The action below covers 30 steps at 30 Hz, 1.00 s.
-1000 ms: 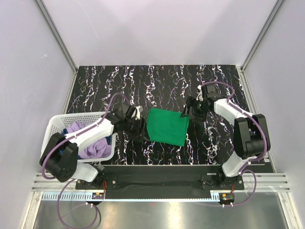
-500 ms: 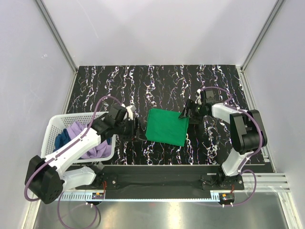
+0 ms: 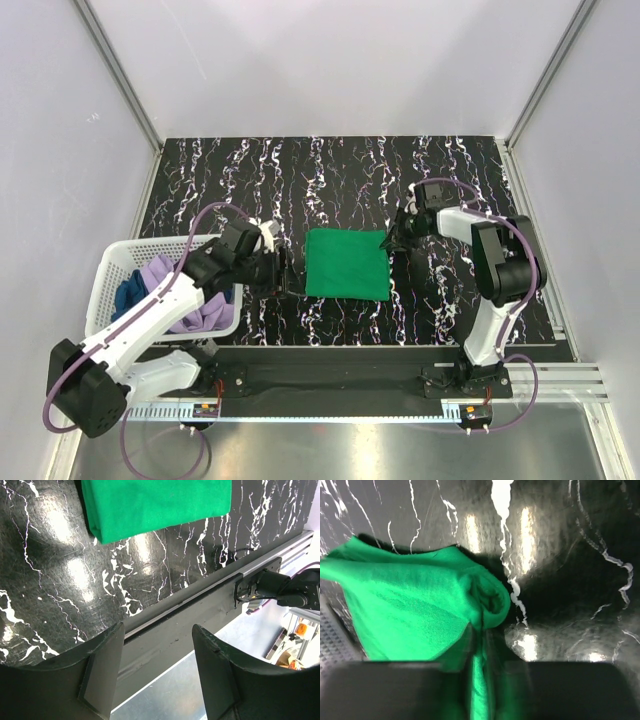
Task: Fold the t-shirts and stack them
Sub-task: Neatly place the folded tshirt to the corner
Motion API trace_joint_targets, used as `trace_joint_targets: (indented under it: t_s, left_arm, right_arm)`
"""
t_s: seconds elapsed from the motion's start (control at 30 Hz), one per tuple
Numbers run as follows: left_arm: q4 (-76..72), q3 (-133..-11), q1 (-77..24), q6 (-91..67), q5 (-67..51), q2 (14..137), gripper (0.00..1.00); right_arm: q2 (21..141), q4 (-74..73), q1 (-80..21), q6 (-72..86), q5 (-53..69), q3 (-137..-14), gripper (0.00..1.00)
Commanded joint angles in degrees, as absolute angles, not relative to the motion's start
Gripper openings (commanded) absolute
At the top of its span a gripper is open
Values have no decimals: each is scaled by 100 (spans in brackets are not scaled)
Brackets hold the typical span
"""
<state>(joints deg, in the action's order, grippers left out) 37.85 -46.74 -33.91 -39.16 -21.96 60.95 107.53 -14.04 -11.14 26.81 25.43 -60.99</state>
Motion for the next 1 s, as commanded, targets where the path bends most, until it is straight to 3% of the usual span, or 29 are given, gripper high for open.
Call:
trace_joint_targets:
  t_s: [0.0,0.03,0.37,0.63,0.97]
  left_arm:
    - [3727,-4756,-3401,-4007,-2101,5784,62]
    - [3709,-4720,-3401,-4025,-2092,5731,62]
    - [3762,-4553,-3401,-4052,-2232,5581,62]
    - [4025,-4983,-3401,-3095,-2338,6108,62]
    - [4140,-5142,-3191,-2092,-2496,6654,61]
  right_arm:
    - [10801,-1853,-1134,2006,1768,-6643,4]
    - [10828,-1941,-1134,1865,1767,-6645,0]
    - [11232,-3040,-1055,115,-332,-8647,0]
    - [12418,-3305,-326,-491,-1545,-10658,0]
    - [14430,-2700,500,-1677,-1784,-13183,0]
